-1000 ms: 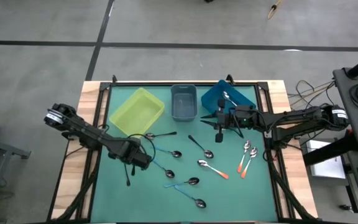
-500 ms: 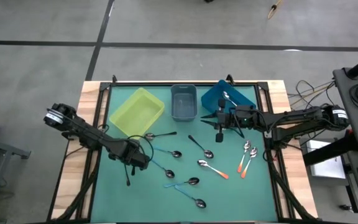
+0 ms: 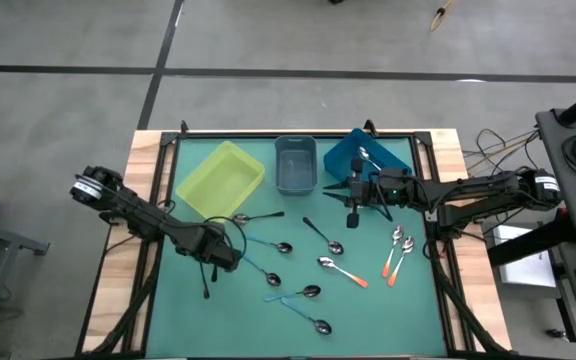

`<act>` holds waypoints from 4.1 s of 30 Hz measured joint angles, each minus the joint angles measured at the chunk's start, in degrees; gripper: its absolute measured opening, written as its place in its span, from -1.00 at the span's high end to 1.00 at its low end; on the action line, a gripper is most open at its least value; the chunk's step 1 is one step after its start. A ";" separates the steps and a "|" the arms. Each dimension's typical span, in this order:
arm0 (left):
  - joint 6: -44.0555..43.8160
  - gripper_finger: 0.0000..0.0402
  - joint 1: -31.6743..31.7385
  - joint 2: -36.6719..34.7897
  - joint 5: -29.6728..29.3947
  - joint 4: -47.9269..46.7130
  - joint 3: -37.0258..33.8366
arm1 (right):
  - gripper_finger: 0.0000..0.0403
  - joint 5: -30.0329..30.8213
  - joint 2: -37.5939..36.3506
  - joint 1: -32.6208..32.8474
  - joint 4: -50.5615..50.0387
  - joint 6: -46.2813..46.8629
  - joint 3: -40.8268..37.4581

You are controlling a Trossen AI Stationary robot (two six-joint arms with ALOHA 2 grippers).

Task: Sort silverware by color (type)
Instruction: Put the black spoon into the yellow bin

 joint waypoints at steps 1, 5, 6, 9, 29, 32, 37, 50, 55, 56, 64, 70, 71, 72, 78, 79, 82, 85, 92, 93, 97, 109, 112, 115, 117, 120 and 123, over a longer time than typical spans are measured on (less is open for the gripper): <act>-0.24 0.49 0.00 -0.01 -0.02 0.12 -0.09 | 0.76 0.00 0.00 0.00 0.00 0.00 0.00; -0.46 0.59 -0.06 -0.01 -0.05 0.35 -0.22 | 0.76 -0.02 0.04 -0.10 -0.13 -0.02 0.00; -0.46 0.62 -0.07 -0.01 -0.04 0.36 -0.22 | 0.76 -0.01 0.04 -0.12 -0.15 -0.02 0.00; -0.65 0.75 -0.07 -0.01 -0.03 0.42 -0.24 | 0.76 -0.02 0.04 -0.26 -0.15 -0.02 0.00; -1.24 1.00 -0.44 -1.09 1.04 -2.33 3.73 | 0.76 0.00 0.07 -0.37 -1.47 0.54 0.00; -0.80 1.00 -0.44 -2.38 0.98 -4.88 6.00 | 0.76 0.00 0.07 -0.37 -1.46 0.52 0.00; 0.43 1.00 -0.44 -4.69 -0.94 -8.59 11.09 | 0.76 0.00 0.07 -0.37 -1.40 0.51 0.00; 20.46 1.00 10.13 -6.22 -2.30 -18.22 16.96 | 0.76 0.00 -0.02 -0.37 -1.10 1.14 0.07; 32.49 1.00 19.09 -8.49 -1.91 -19.02 16.96 | 0.76 -0.01 -0.02 -0.37 -1.17 1.30 0.15; 34.99 1.00 21.17 -9.02 -1.91 -19.02 16.96 | 0.76 -0.02 -0.02 -0.37 -1.18 1.31 0.15; 55.39 1.00 39.30 -11.15 -1.84 -18.97 16.96 | 0.76 0.00 -0.04 -0.37 -1.16 1.08 0.17; 70.37 1.00 52.00 -9.71 -1.69 -16.87 16.96 | 0.76 0.03 -0.04 -0.40 -1.18 1.03 0.17; 72.19 1.00 53.79 -9.43 -1.68 -16.07 16.96 | 0.76 0.08 -0.04 -0.46 -1.18 1.03 0.17; 73.91 1.00 55.51 -9.06 -1.59 -15.32 16.96 | 0.76 0.27 -0.04 -0.55 -1.18 1.04 0.17; 82.18 1.00 62.22 -5.79 -0.60 -10.41 16.96 | 0.76 1.53 -0.04 -1.87 -2.07 2.06 0.20; 83.19 1.00 62.80 -5.09 -0.62 -9.84 16.96 | 0.76 1.53 -0.04 -2.12 -2.40 2.12 0.20; 85.91 1.00 63.63 -2.96 -0.51 -9.31 16.96 | 0.76 1.52 -0.04 -2.74 -3.52 2.39 0.17; 87.74 1.00 63.82 -0.70 -0.45 -9.17 16.92 | 0.76 1.49 -0.04 -3.13 -3.56 2.54 0.17; 89.79 1.00 63.87 3.33 -0.84 -7.03 16.92 | 0.76 1.44 -0.04 -3.20 -3.94 2.64 0.15; 89.79 1.00 63.87 3.85 -0.86 -7.05 16.92 | 0.76 1.44 -0.04 -3.23 -4.01 2.64 0.14; 89.79 1.00 63.87 5.91 -0.88 -6.95 16.35 | 0.76 1.44 -0.04 -3.26 -4.15 2.64 0.07; 87.41 1.00 64.30 6.66 -3.86 -6.84 14.60 | 0.76 1.44 -0.04 -3.26 -4.39 2.60 0.07; 87.20 1.00 64.30 6.63 -3.92 -6.72 14.39 | 0.76 1.44 -0.04 -3.26 -4.39 2.59 0.07; 87.19 1.00 64.30 6.63 -3.91 -6.70 13.56 | 0.76 1.44 -0.04 -3.26 -4.41 2.58 0.07; 87.19 1.00 64.30 6.63 -3.92 -6.51 12.96 | 0.76 1.44 -0.04 -3.26 -4.39 2.58 0.07; 86.97 1.00 64.30 6.63 -3.92 -5.88 11.84 | 0.76 1.44 -0.04 -3.26 -4.42 2.58 0.07; 86.52 1.00 64.30 6.63 -3.89 -5.31 11.09 | 0.76 1.46 -0.04 -3.26 -4.40 2.56 0.04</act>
